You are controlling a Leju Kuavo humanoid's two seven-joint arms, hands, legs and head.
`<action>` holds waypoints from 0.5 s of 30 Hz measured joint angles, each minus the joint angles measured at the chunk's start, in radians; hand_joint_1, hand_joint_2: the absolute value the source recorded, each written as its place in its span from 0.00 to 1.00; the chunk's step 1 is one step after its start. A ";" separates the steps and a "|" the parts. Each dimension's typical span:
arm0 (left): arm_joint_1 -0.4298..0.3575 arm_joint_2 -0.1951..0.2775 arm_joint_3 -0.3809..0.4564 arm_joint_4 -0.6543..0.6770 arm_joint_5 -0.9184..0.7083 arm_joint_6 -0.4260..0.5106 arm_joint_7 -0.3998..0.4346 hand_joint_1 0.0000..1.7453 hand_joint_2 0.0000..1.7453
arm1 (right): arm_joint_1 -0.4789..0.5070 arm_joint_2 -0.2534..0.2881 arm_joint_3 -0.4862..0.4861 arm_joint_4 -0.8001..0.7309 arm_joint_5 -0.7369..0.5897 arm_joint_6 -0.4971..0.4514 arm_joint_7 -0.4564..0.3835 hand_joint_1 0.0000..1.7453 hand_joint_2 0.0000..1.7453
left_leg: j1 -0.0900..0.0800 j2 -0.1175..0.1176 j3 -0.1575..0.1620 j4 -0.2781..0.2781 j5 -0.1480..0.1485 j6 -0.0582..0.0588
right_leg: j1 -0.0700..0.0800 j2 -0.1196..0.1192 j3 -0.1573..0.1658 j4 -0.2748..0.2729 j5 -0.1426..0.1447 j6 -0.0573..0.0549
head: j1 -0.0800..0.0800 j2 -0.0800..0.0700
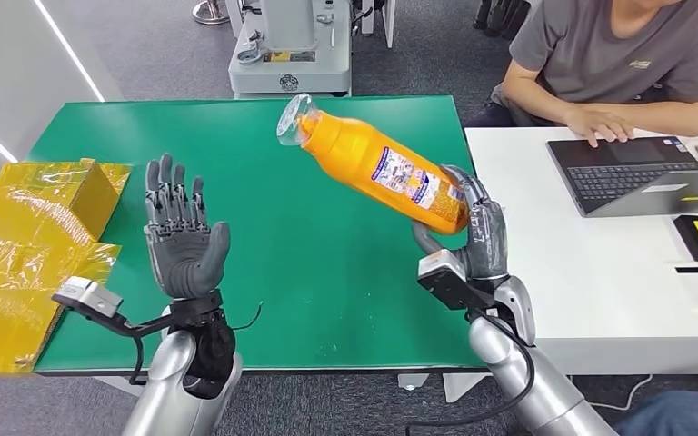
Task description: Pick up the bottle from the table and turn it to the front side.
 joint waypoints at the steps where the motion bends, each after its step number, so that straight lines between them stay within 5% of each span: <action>1: -0.007 0.001 -0.007 0.014 0.007 -0.005 0.002 0.00 1.00 | 0.000 0.001 0.007 -0.004 -0.004 0.002 -0.002 1.00 1.00 | 0.000 0.000 0.000 0.000 0.000 0.000 | 0.000 0.000 0.000 0.000 0.000 0.000 | 0.000 0.000; 15: -0.055 0.004 -0.071 0.109 0.046 -0.052 0.012 0.00 1.00 | -0.028 0.008 0.106 0.037 -0.088 0.159 -0.016 1.00 1.00 | 0.000 0.000 -0.001 0.000 0.000 0.000 | 0.000 0.000 0.000 0.000 0.000 0.000 | 0.000 0.000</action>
